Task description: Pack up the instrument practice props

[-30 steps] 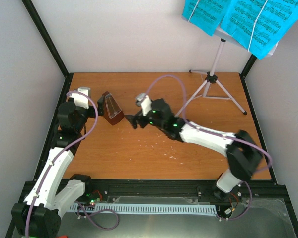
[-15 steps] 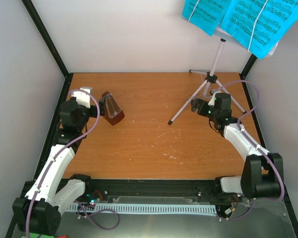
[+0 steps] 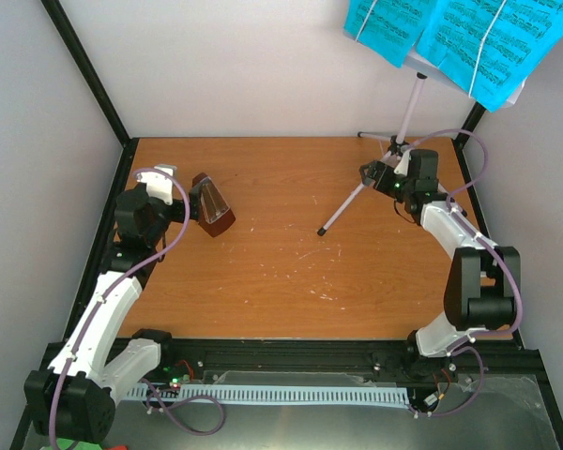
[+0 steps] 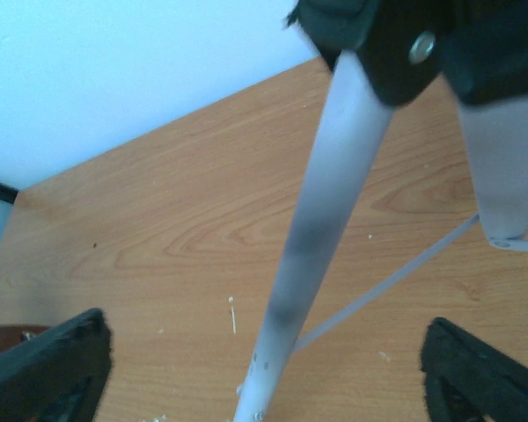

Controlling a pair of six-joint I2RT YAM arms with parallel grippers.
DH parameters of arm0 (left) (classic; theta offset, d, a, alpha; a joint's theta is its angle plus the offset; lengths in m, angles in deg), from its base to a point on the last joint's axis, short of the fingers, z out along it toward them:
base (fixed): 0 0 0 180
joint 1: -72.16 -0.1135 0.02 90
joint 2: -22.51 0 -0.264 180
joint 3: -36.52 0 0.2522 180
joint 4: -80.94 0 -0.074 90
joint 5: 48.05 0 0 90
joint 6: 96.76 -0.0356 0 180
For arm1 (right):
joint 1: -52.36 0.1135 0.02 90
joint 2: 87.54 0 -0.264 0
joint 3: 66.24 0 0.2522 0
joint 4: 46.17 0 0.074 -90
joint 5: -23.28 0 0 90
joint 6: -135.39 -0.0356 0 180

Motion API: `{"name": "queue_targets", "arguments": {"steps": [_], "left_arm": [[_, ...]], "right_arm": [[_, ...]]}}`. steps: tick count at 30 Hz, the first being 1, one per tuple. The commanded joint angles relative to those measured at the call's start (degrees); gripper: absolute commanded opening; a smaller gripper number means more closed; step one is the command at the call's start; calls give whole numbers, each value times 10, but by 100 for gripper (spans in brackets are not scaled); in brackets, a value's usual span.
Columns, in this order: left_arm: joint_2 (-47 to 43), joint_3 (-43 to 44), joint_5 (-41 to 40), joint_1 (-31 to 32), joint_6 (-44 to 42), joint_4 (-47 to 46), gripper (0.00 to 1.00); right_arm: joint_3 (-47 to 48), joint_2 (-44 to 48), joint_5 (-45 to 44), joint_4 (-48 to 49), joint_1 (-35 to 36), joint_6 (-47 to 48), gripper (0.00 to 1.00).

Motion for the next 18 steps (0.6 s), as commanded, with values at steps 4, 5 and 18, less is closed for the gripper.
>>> {"name": "queue_targets", "arguments": {"steps": [4, 5, 18], "left_arm": [[-2, 7, 8, -3, -3, -8, 99], [-2, 8, 8, -3, -3, -9, 99], [-2, 8, 7, -3, -2, -7, 99]], "right_arm": [[33, -70, -5, 22, -2, -43, 69], [33, -73, -2, 32, -2, -49, 65], [21, -89, 13, 88, -1, -67, 36]]}}
